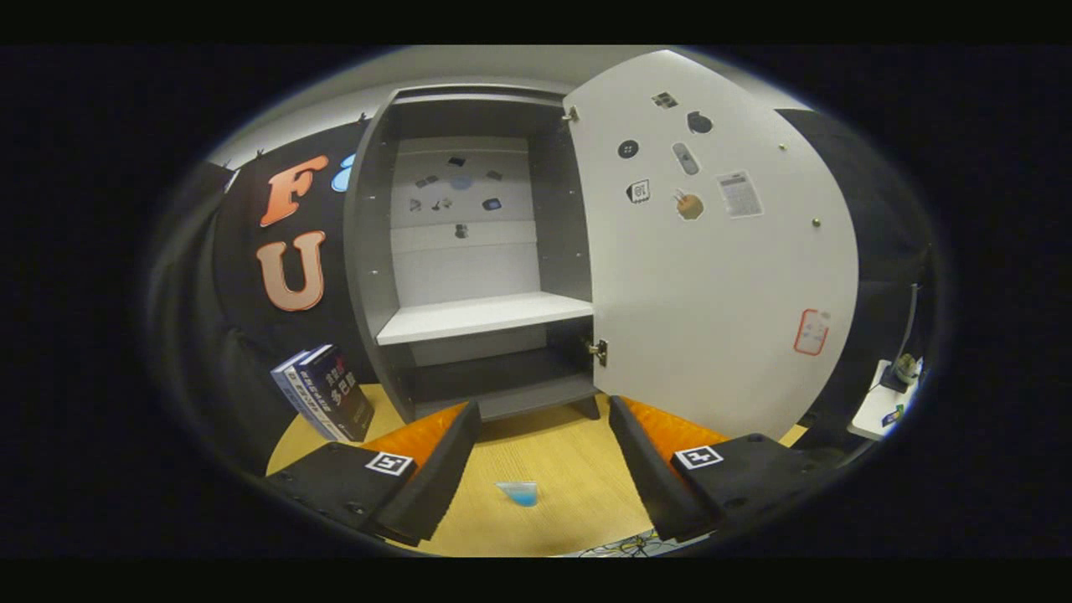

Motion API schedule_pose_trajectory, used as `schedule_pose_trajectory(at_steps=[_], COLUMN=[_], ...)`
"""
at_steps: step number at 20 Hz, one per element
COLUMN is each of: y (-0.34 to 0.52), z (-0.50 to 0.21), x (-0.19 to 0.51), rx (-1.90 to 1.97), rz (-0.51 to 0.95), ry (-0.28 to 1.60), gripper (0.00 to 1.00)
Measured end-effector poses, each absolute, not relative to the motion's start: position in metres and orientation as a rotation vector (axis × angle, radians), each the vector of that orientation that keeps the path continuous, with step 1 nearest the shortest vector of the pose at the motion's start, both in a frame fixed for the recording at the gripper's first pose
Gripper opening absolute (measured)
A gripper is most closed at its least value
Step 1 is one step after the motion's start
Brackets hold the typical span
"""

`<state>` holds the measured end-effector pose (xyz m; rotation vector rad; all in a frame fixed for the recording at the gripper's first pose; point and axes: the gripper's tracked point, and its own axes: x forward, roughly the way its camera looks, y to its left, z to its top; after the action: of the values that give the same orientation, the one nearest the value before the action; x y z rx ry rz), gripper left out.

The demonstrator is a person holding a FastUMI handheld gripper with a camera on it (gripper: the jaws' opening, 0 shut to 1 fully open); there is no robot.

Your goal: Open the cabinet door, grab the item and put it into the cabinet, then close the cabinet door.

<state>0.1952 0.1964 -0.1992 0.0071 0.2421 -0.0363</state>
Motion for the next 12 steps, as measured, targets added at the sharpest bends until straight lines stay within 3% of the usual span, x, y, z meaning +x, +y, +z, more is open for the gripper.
schedule_pose_trajectory(at_steps=[12], y=[0.214], z=[-0.363], x=[0.221], rx=[-0.155], rz=[-0.009], ry=[0.425], gripper=[0.97])
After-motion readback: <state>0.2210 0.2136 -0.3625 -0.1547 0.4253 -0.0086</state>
